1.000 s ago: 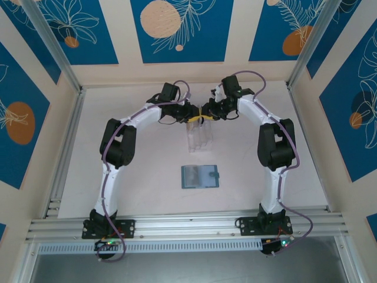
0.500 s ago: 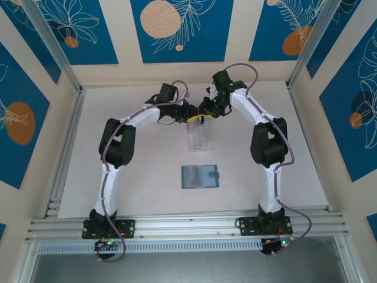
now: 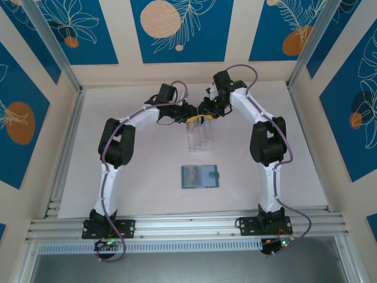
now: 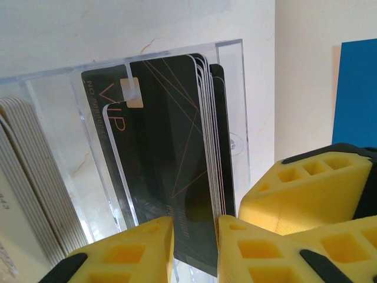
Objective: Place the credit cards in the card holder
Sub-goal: Pick up the credit card from the storage box.
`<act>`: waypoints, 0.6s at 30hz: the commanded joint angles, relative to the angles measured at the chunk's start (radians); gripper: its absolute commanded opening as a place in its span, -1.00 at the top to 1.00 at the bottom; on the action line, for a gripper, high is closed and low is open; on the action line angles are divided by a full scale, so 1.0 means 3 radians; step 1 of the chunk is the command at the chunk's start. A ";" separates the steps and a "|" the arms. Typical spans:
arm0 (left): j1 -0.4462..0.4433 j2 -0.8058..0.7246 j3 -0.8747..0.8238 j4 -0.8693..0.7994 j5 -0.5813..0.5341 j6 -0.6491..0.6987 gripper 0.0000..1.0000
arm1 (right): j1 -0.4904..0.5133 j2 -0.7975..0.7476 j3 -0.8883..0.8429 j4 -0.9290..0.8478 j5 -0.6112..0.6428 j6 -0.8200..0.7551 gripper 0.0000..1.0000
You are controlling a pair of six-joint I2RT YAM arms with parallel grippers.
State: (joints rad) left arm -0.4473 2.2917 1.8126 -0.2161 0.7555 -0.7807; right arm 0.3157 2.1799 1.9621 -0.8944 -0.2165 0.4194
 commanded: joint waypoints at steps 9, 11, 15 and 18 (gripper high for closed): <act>-0.0001 0.0005 -0.0063 -0.0144 -0.0105 -0.0018 0.53 | -0.0024 0.0174 -0.0096 0.0255 -0.0698 0.0096 0.39; 0.0000 0.0006 -0.0065 -0.0156 -0.0108 -0.0010 0.53 | -0.0024 0.0141 -0.0084 0.0240 -0.0689 0.0090 0.40; 0.0003 0.0011 -0.0065 -0.0153 -0.0104 -0.0015 0.53 | 0.0017 -0.0047 -0.0084 0.0154 -0.0242 -0.0014 0.36; 0.0003 0.0019 -0.0069 -0.0121 -0.0090 -0.0038 0.53 | -0.0001 -0.0173 -0.0126 0.0184 -0.0148 -0.0027 0.34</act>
State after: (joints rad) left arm -0.4450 2.2917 1.8126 -0.2123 0.7589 -0.7845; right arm 0.2932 2.1788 1.9430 -0.8680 -0.2897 0.4255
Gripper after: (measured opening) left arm 0.234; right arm 0.327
